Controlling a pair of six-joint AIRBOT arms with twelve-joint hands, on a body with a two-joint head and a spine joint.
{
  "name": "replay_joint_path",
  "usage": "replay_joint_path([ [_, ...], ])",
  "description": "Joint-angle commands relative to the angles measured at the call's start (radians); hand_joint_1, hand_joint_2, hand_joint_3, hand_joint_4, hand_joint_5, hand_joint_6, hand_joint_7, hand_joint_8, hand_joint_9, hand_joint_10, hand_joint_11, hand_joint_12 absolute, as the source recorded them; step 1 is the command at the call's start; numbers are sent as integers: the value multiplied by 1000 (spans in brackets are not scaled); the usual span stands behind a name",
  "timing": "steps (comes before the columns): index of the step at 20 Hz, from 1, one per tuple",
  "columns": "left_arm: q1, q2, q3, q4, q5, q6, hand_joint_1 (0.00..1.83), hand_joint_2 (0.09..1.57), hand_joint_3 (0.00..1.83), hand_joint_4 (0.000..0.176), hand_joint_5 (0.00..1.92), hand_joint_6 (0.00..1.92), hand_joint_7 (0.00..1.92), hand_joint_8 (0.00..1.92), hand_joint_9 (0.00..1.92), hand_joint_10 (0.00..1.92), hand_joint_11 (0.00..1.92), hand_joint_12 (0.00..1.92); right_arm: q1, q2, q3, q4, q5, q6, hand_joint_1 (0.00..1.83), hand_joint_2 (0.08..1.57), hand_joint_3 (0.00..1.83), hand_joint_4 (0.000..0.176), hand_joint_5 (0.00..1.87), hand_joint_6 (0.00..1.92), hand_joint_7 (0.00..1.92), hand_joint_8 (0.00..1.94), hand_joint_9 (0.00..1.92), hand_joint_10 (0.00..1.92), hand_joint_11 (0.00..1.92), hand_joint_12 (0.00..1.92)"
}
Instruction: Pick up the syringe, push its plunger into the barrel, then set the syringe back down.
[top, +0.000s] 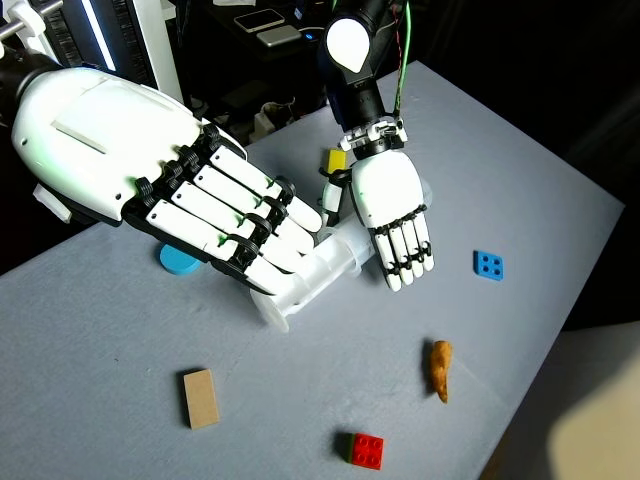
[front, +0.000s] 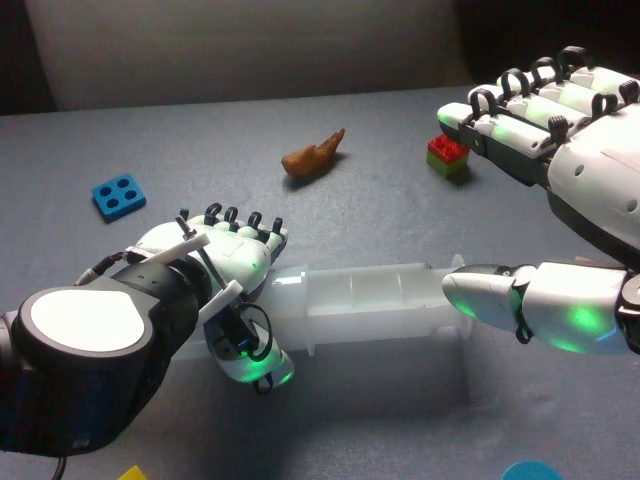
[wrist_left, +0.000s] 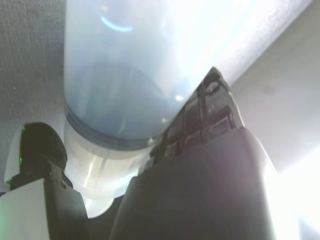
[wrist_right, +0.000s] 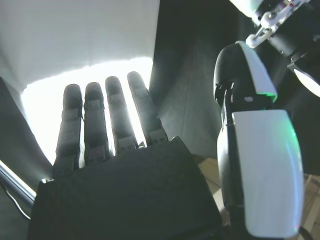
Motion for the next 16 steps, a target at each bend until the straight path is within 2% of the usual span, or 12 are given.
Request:
replay_joint_path([
  [1, -2, -4, 6, 62, 30, 0, 617, 1090, 9, 0, 22, 4, 0, 0, 0, 0, 8, 4, 17, 6, 0, -63, 51, 6, 207, 1118, 0, 0, 91, 1, 72, 2, 67, 3, 0, 234],
  [5, -4, -3, 5, 63, 29, 0, 560, 1183, 8, 0, 63, 4, 16, 1, 34, 3, 57, 45, 17, 6, 1, -63, 51, 7, 203, 1112, 0, 0, 108, 5, 97, 4, 89, 4, 0, 287],
  [6, -4, -3, 5, 63, 28, 0, 644, 1204, 5, 0, 162, 9, 111, 11, 120, 6, 11, 330, 17, 6, 1, -63, 51, 7, 193, 1113, 0, 0, 110, 4, 97, 3, 86, 2, 0, 281],
  [7, -4, -3, 5, 63, 28, 0, 644, 1204, 5, 0, 162, 9, 111, 11, 120, 6, 11, 330, 17, 6, 1, -63, 51, 7, 193, 1113, 0, 0, 110, 4, 97, 3, 86, 2, 0, 281],
  [8, -4, -3, 4, 63, 28, 0, 888, 1151, 0, 0, 332, 8, 320, 10, 302, 10, 5, 724, 17, 6, 1, -63, 51, 8, 180, 1124, 4, 0, 107, 1, 96, 1, 82, 0, 0, 261],
  [9, -4, -3, 4, 63, 28, 0, 975, 1183, 2, 0, 370, 6, 379, 8, 354, 8, 59, 802, 17, 6, 1, -63, 51, 8, 168, 1126, 3, 0, 102, 0, 89, 1, 78, 0, 0, 277],
  [10, -4, -3, 3, 63, 28, 0, 975, 1183, 2, 0, 370, 6, 379, 8, 354, 8, 59, 802, 16, 6, 1, -63, 51, 9, 168, 1126, 3, 0, 102, 0, 89, 1, 78, 0, 0, 277],
  [11, -4, -3, 3, 63, 27, 0, 1053, 1156, 0, 0, 405, 4, 454, 7, 425, 11, 135, 823, 16, 6, 1, -63, 51, 9, 154, 1128, 2, 0, 110, 2, 96, 1, 88, 2, 0, 329],
  [12, -4, -2, 3, 63, 25, 0, 1117, 1157, 0, 0, 445, 16, 517, 24, 462, 19, 135, 819, 16, 6, 1, -63, 51, 9, 101, 1135, 4, 0, 103, 0, 90, 0, 84, 0, 0, 314],
  [13, -4, -2, 2, 63, 23, 0, 1217, 1151, 0, 0, 546, 17, 703, 32, 591, 33, 224, 851, 15, 6, 1, -63, 51, 9, 62, 1138, 3, 0, 99, 0, 78, 0, 76, 0, 0, 295],
  [15, -6, 0, -1, 63, 20, 0, 1288, 1110, 0, 0, 713, 21, 826, 15, 720, 28, 337, 860, 15, 6, 1, -63, 51, 9, 32, 1139, 2, 0, 94, 0, 80, 1, 85, 3, 0, 325],
  [16, -8, 1, -4, 63, 20, 0, 1294, 1098, 0, 0, 767, 16, 824, 5, 783, 30, 428, 850, 14, 6, 2, -63, 51, 9, 62, 1136, 0, 0, 105, 3, 91, 3, 95, 4, 0, 349],
])
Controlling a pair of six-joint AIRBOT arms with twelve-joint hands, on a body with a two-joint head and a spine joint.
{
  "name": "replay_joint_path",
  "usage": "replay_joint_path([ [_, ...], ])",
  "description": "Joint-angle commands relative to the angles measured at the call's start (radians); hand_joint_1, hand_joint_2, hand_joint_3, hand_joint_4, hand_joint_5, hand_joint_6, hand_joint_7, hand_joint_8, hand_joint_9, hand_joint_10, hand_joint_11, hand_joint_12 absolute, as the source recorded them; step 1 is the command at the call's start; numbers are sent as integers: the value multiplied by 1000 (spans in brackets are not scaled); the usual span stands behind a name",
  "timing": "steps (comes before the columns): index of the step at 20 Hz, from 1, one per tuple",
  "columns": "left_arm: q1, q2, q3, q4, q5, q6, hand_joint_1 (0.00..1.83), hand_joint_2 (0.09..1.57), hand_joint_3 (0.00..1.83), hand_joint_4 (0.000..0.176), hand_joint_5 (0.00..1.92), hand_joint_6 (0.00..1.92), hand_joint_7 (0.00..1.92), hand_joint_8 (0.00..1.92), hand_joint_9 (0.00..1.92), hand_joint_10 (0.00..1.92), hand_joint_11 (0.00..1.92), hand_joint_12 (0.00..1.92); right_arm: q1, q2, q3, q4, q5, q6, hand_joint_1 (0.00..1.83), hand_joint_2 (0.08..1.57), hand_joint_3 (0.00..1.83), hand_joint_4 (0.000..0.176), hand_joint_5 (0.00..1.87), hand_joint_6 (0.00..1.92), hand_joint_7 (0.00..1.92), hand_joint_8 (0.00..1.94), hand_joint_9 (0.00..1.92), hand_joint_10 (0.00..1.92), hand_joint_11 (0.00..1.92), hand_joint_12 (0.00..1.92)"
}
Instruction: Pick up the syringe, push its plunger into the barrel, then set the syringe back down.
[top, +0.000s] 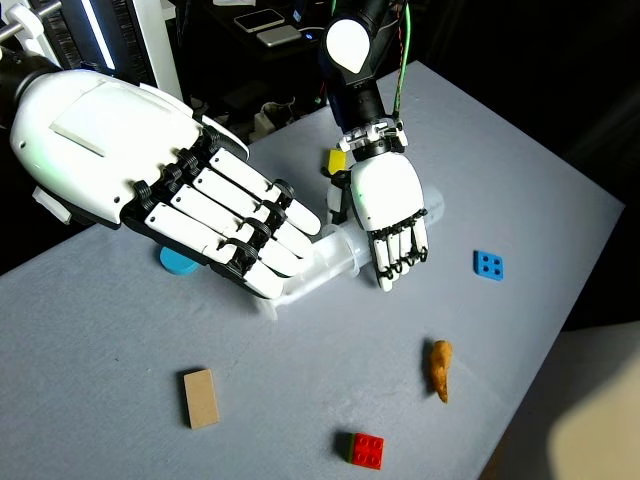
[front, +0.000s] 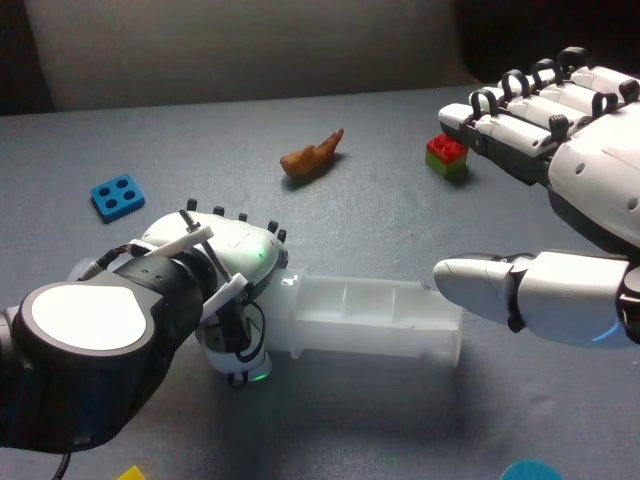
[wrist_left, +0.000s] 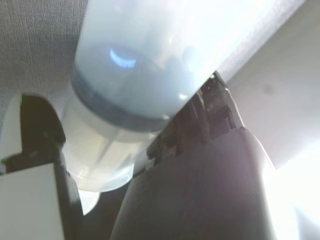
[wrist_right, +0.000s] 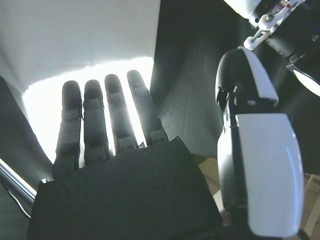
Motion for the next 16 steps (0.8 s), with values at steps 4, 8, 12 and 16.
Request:
replay_joint_path([
  [4, -18, 10, -14, 34, 31, 15, 1486, 1127, 0, 0, 893, 835, 891, 1142, 944, 1116, 725, 1556, 13, 6, 0, -63, 52, 8, 54, 1135, 0, 0, 115, 1, 107, 2, 113, 3, 0, 405],
  [8, -44, 37, -34, 48, 27, 15, 1493, 1097, 0, 0, 1040, 755, 900, 1046, 985, 1033, 765, 1540, 13, 6, 0, -63, 52, 20, 63, 1136, 1, 0, 107, 1, 105, 1, 105, 1, 0, 375],
  [12, -77, 68, -42, 63, -6, 15, 1493, 1092, 0, 0, 1022, 807, 895, 1026, 1013, 962, 803, 1518, 14, 9, 0, -58, 56, 40, 76, 1128, 0, 0, 137, 4, 131, 4, 126, 4, 0, 439],
  [16, -138, 90, -38, 64, -23, 15, 1494, 1095, 0, 0, 1021, 813, 877, 1070, 1008, 962, 798, 1500, 22, 54, 7, -41, 71, 286, 63, 1142, 3, 0, 121, 4, 107, 5, 105, 5, 0, 370],
])
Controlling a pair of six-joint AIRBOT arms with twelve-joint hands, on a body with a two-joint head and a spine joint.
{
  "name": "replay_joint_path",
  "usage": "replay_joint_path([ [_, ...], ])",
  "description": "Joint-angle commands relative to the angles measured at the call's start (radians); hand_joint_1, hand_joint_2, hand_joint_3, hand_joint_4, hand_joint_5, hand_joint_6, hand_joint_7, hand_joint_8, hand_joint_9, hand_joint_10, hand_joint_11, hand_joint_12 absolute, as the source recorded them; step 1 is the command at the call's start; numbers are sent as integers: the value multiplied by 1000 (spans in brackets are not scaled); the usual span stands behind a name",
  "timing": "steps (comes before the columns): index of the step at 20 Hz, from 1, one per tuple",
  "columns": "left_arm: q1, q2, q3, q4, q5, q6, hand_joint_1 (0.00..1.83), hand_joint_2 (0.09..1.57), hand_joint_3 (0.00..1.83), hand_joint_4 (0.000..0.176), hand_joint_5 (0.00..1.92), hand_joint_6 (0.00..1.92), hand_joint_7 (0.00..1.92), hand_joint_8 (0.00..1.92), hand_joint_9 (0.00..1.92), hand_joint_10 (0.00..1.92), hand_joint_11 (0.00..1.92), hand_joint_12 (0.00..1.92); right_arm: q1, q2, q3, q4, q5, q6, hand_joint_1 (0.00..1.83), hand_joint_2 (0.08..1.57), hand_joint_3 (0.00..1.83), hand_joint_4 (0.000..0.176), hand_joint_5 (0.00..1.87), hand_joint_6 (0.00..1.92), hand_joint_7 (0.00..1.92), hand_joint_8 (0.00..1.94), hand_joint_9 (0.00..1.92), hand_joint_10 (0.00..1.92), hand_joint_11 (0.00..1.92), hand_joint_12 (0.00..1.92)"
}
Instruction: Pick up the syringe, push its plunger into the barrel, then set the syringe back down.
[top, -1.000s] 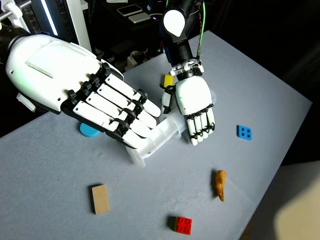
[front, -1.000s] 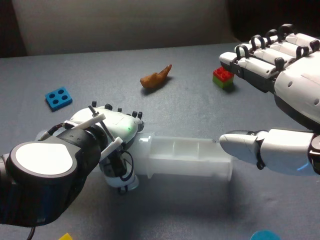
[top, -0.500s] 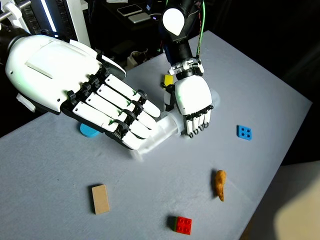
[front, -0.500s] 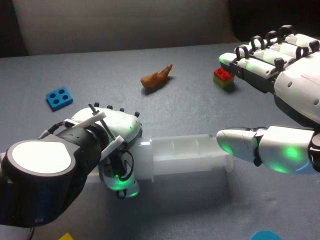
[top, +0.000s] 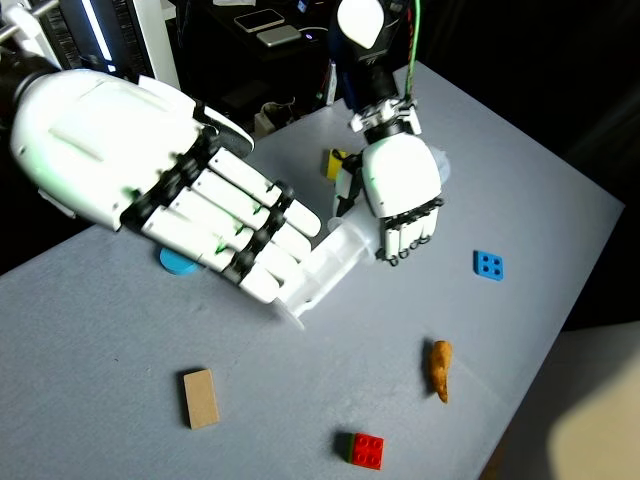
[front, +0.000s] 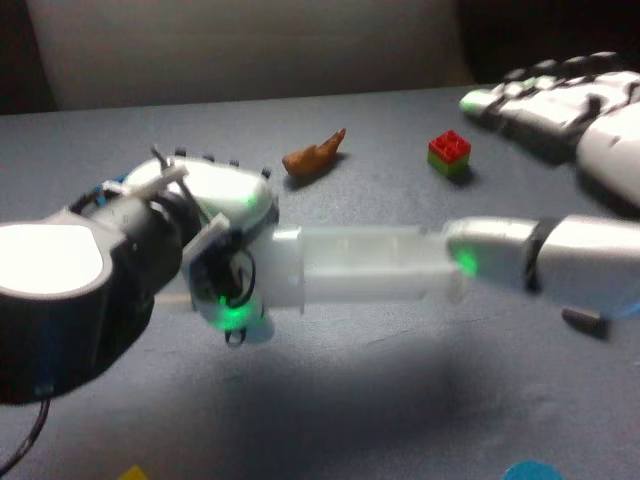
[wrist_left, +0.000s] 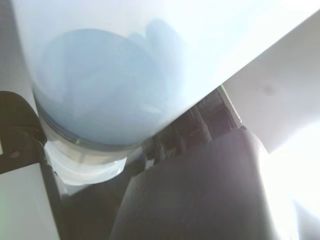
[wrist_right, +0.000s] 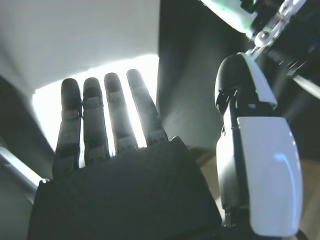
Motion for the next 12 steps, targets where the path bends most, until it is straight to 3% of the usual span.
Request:
replay_joint_path([
  [1, -23, 6, 6, 64, 23, -1, 1495, 1094, 0, 0, 1025, 807, 874, 1082, 1008, 964, 798, 1491, 9, 11, 0, -62, 70, 93, 63, 1137, 0, 0, 129, 4, 129, 7, 126, 8, 0, 434],
  [4, -69, 16, 12, 52, -15, -1, 1495, 1086, 0, 0, 993, 839, 872, 1055, 1015, 944, 908, 1418, -1, 15, 0, -61, 64, 244, 114, 1135, 0, 0, 124, 3, 115, 1, 114, 1, 0, 391],
  [6, -95, 21, 11, 52, -33, -1, 1493, 1101, 1, 0, 984, 867, 841, 1116, 969, 1010, 851, 1462, -18, 21, 0, -61, 78, 410, 108, 1138, 0, 0, 135, 4, 126, 3, 127, 4, 0, 425],
  [7, -105, 24, 11, 52, -49, -1, 1495, 1089, 0, 0, 990, 840, 882, 1044, 996, 981, 898, 1424, -28, 24, 0, -61, 87, 481, 80, 1137, 0, 0, 140, 4, 133, 3, 136, 5, 0, 480],
  [11, -138, 51, 11, 52, -125, -1, 1496, 1076, 0, 0, 1014, 791, 937, 961, 1023, 946, 902, 1433, -57, 2, 0, -96, 147, 595, 126, 1136, 0, 0, 125, 0, 110, 0, 117, 0, 0, 465],
  [12, -141, 61, 14, 52, -157, -1, 1497, 1076, 0, 0, 1010, 795, 935, 956, 1032, 940, 898, 1434, -79, -6, 0, -123, 191, 683, 105, 1144, 2, 0, 110, 0, 99, 0, 106, 0, 0, 427],
])
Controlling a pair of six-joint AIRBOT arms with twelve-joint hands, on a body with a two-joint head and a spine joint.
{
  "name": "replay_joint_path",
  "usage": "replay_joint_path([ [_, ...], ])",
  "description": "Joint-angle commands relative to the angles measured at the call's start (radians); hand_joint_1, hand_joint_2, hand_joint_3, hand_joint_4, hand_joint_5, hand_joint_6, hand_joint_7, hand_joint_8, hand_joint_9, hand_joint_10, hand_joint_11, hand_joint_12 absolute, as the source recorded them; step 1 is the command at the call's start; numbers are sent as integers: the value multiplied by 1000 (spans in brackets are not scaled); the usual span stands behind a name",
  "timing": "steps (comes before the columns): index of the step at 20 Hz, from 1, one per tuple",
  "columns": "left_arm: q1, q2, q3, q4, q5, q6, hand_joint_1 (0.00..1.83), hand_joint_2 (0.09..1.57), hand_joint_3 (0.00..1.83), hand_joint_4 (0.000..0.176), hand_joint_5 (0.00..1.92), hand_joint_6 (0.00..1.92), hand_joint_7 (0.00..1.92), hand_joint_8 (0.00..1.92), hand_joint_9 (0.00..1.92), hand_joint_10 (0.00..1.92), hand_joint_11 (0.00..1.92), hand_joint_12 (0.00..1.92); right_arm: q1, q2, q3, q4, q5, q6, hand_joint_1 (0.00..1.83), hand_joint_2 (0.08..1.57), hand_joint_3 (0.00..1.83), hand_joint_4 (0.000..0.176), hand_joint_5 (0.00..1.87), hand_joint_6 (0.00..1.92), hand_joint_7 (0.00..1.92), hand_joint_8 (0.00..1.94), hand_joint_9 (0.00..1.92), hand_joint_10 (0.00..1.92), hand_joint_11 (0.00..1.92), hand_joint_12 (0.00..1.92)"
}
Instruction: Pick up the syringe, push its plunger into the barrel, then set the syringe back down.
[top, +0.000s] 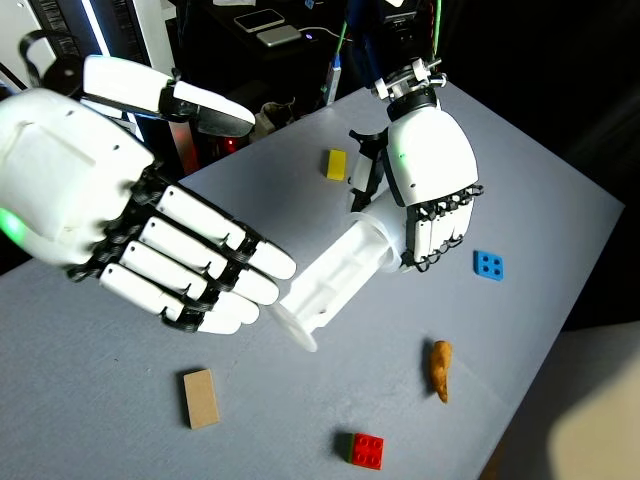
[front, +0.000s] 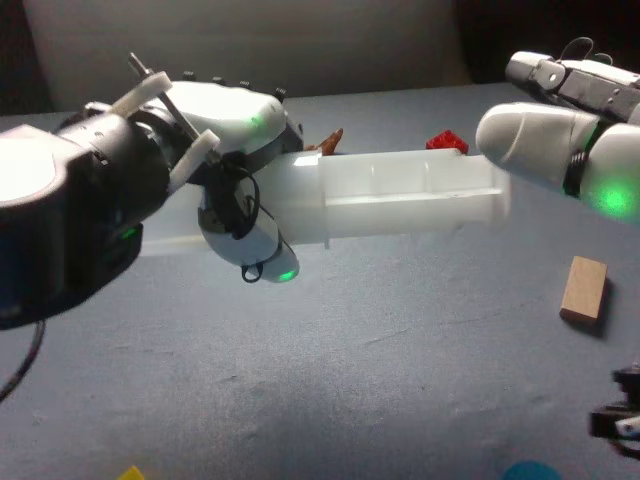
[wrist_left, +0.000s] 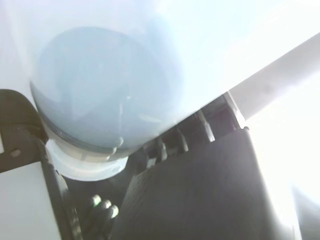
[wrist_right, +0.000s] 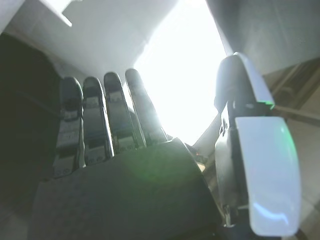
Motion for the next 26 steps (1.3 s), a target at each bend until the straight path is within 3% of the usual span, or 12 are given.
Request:
replay_joint_path([
  [1, -19, 11, 6, 63, -24, -1, 1495, 1085, 1, 0, 1019, 778, 923, 989, 994, 1007, 852, 1478, -16, 6, -2, -104, 129, 108, 147, 1142, 0, 0, 132, 6, 124, 6, 131, 7, 0, 461],
  [2, -18, 21, 8, 108, -46, -40, 1405, 1095, 2, 0, 1022, 809, 941, 1014, 962, 1148, 827, 1280, -71, 2, -2, -176, 229, 304, 186, 1137, 0, 0, 142, 5, 137, 6, 146, 8, 0, 497],
  [3, -4, 34, 7, 205, -57, -164, 1383, 1109, 2, 0, 991, 866, 917, 1060, 938, 1204, 819, 1196, -124, -9, -2, -211, 324, 445, 199, 1133, 0, 0, 143, 3, 135, 2, 142, 3, 0, 490],
  [4, 5, 48, 4, 246, -58, -222, 1471, 1107, 3, 0, 973, 870, 880, 1070, 949, 1106, 797, 1462, -162, -24, -2, -224, 384, 509, 222, 1134, 0, 0, 156, 6, 138, 2, 138, 1, 0, 482],
  [7, 23, 75, -3, 310, -67, -270, 1494, 1099, 0, 0, 977, 880, 866, 1057, 989, 1017, 830, 1475, -257, -60, 0, -242, 565, 616, 202, 1145, 4, 0, 141, 1, 115, 0, 115, 0, 0, 479],
  [11, 40, 106, 1, 416, -113, -338, 1493, 1105, 0, 0, 986, 825, 847, 1102, 966, 1063, 826, 1503, -286, -83, 37, -243, 542, 648, 203, 1149, 0, 0, 132, 2, 98, 2, 97, 2, 0, 383],
  [12, 42, 108, 5, 424, -124, -338, 1493, 1104, 0, 0, 975, 861, 823, 1112, 969, 1042, 863, 1468, -293, -97, 52, -238, 530, 651, 234, 1142, 0, 0, 155, 6, 121, 5, 120, 6, 0, 449],
  [17, 43, 122, 7, 457, -151, -338, 1492, 1114, 1, 0, 971, 855, 809, 1140, 952, 1098, 813, 1509, -287, -184, 124, -205, 449, 677, 169, 1147, 0, 0, 112, 0, 93, 1, 96, 0, 0, 366],
  [24, 42, 135, 10, 474, -159, -338, 1492, 1108, 0, 0, 957, 894, 795, 1142, 960, 1054, 881, 1443, -317, -280, 101, -212, 574, 692, 143, 1158, 2, 0, 88, 0, 71, 1, 70, 0, 0, 273],
  [26, 41, 136, 7, 476, -163, -338, 1492, 1111, 1, 0, 950, 941, 788, 1140, 962, 1033, 868, 1451, -320, -311, 95, -208, 605, 693, 169, 1145, 0, 0, 113, 4, 94, 4, 91, 4, 0, 346],
])
